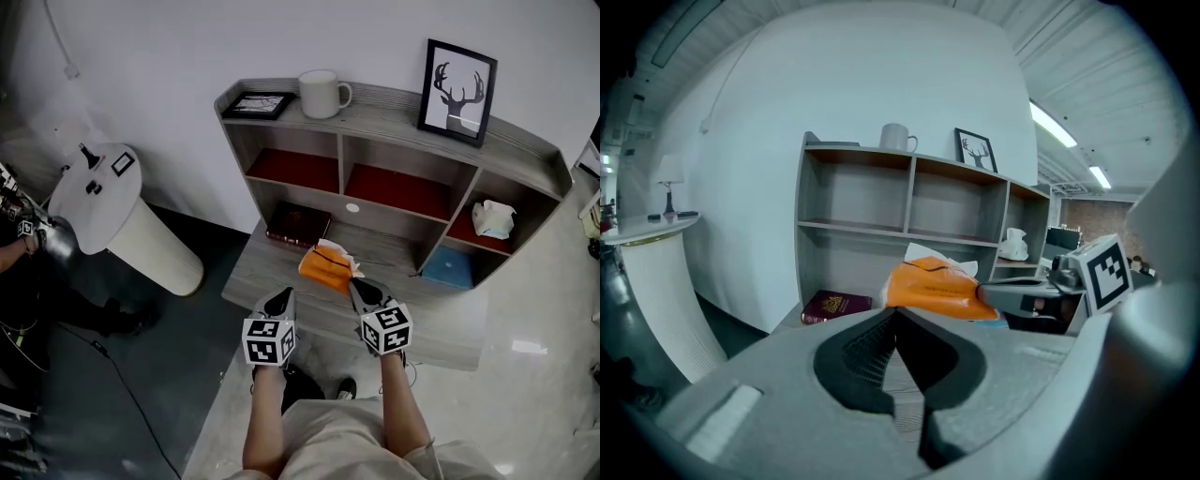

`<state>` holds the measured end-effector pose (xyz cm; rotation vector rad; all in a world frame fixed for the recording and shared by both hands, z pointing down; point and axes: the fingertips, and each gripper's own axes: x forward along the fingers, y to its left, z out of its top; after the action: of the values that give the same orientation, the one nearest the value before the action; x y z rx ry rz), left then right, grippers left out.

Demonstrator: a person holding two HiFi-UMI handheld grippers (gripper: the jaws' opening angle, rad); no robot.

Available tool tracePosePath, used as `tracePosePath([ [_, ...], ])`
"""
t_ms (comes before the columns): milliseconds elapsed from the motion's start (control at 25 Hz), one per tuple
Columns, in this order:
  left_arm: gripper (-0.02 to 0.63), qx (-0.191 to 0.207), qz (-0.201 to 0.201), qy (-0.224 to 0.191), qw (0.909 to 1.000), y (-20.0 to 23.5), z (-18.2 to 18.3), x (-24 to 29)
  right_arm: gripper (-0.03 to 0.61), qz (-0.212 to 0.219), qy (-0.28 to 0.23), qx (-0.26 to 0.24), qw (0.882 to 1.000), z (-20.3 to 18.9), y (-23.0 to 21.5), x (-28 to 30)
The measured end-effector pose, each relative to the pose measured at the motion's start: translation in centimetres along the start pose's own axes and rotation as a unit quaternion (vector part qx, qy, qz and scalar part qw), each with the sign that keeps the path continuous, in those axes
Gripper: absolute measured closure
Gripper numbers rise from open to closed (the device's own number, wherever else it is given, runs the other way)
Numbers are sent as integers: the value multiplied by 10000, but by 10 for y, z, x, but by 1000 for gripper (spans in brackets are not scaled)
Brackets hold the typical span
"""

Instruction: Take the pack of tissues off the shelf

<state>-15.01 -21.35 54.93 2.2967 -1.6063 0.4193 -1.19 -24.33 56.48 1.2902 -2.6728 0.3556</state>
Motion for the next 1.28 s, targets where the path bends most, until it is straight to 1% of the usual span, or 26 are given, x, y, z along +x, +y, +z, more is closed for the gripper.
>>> tracePosePath([
  [200, 606, -37, -44, -43, 10000, -3, 2, 7, 557, -49, -5, -10, 10000, -2, -6, -5],
  [480, 606, -17, -174, 31, 9998, -16, -1, 17, 557, -76, 101, -57, 9999, -6, -15, -10],
  [760, 606, -49, -92, -20, 9999, -12, 2, 16, 557, -30, 194, -153, 9997, -9, -16, -8],
  [960, 605, -75, -25, -59, 10000, -7, 4, 13, 558, -94, 245, -240, 9994, -9, -17, -5],
  [1280, 606, -98, -7, -52, 9999, -6, 3, 12, 558, -47, 350, -320, 9989, -11, -13, -2],
])
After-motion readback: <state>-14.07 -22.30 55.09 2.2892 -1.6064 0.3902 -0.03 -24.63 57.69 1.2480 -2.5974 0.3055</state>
